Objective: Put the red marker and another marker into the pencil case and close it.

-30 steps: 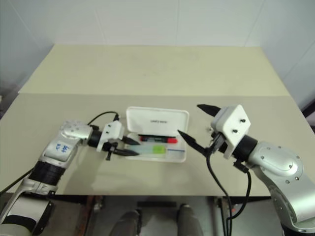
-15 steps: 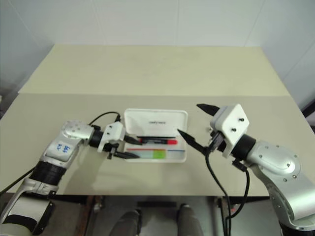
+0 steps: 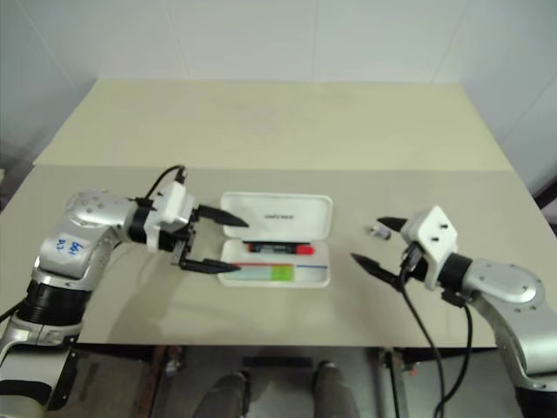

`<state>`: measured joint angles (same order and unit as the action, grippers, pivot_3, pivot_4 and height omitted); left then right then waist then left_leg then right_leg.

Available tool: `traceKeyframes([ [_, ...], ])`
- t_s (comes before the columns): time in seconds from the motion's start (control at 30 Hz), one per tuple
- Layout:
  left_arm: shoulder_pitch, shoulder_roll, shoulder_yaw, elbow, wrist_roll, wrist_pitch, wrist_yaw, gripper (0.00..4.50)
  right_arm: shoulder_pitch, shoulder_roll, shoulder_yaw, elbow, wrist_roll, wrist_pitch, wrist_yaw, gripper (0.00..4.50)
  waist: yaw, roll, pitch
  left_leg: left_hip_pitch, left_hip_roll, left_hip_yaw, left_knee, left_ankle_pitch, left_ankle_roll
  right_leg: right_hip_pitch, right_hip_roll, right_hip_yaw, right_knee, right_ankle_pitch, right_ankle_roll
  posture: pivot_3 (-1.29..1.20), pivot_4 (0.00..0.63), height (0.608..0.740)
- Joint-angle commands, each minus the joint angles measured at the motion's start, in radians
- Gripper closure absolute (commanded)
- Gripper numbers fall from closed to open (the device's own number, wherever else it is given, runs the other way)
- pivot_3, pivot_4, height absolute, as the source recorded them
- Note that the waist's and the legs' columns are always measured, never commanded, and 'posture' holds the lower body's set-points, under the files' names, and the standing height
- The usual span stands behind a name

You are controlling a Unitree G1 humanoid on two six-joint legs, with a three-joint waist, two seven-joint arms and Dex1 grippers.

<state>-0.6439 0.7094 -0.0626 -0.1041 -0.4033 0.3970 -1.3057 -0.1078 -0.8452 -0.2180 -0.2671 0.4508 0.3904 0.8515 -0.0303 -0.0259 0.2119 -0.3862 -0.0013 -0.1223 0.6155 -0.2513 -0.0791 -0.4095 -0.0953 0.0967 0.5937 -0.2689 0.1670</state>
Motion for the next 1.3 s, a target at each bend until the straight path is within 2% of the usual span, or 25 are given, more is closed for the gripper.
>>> traceKeyframes([
  [0.03,-0.020,-0.003,0.040,-0.074,-0.054,0.055,0.052,0.04,-0.091,-0.035,0.031,0.200,-0.063,-0.117,0.105,0.00,-0.003,0.000,0.000,0.000,0.000,0.000,0.000,0.000,0.000,0.000,0.000,0.000,0.000,0.000,0.000,0.00,0.150,0.740],
  [0.13,-0.025,-0.015,0.057,-0.099,-0.079,0.093,0.102,0.04,-0.219,-0.030,0.105,0.415,-0.132,-0.198,0.180,0.00,-0.008,0.000,0.000,0.001,0.000,0.000,0.000,0.000,0.000,0.000,0.000,0.000,0.001,0.000,0.000,0.00,0.150,0.740],
  [0.3,-0.020,-0.014,0.069,-0.123,-0.100,0.118,0.140,0.04,-0.359,0.001,0.163,0.614,-0.188,-0.282,0.239,0.00,-0.010,0.000,0.000,0.001,0.000,0.000,0.000,0.001,0.000,0.000,0.000,0.000,0.001,0.000,0.001,0.00,0.150,0.740],
  [0.63,0.019,-0.009,0.086,-0.173,-0.111,0.129,0.190,0.04,-0.518,0.123,0.230,0.874,-0.273,-0.409,0.276,0.00,-0.020,0.000,0.000,0.001,0.000,0.000,0.000,0.001,-0.001,0.000,0.000,0.000,0.001,0.001,0.001,0.00,0.150,0.740],
  [0.73,0.024,-0.002,0.091,-0.182,-0.113,0.130,0.197,0.00,-0.537,0.141,0.241,0.948,-0.292,-0.447,0.284,0.66,-0.023,0.000,0.000,0.001,0.000,0.000,0.000,0.001,-0.001,0.000,0.000,0.000,0.001,0.001,0.001,0.00,0.150,0.740],
  [1.07,0.019,0.007,0.094,-0.189,-0.122,0.132,0.210,0.00,-0.559,0.140,0.243,1.066,-0.318,-0.526,0.300,4.06,-0.023,0.000,0.000,0.001,0.000,0.000,0.004,0.002,-0.001,0.001,0.000,0.000,0.004,0.001,0.002,0.00,0.150,0.740],
  [1.3,0.016,0.004,0.076,-0.173,-0.112,0.114,0.203,0.00,-0.549,0.139,0.233,0.972,-0.315,-0.535,0.277,4.10,-0.024,0.000,0.000,0.001,-0.001,0.000,0.005,0.002,-0.001,0.001,0.000,0.001,0.004,0.001,0.002,0.00,0.150,0.740],
])
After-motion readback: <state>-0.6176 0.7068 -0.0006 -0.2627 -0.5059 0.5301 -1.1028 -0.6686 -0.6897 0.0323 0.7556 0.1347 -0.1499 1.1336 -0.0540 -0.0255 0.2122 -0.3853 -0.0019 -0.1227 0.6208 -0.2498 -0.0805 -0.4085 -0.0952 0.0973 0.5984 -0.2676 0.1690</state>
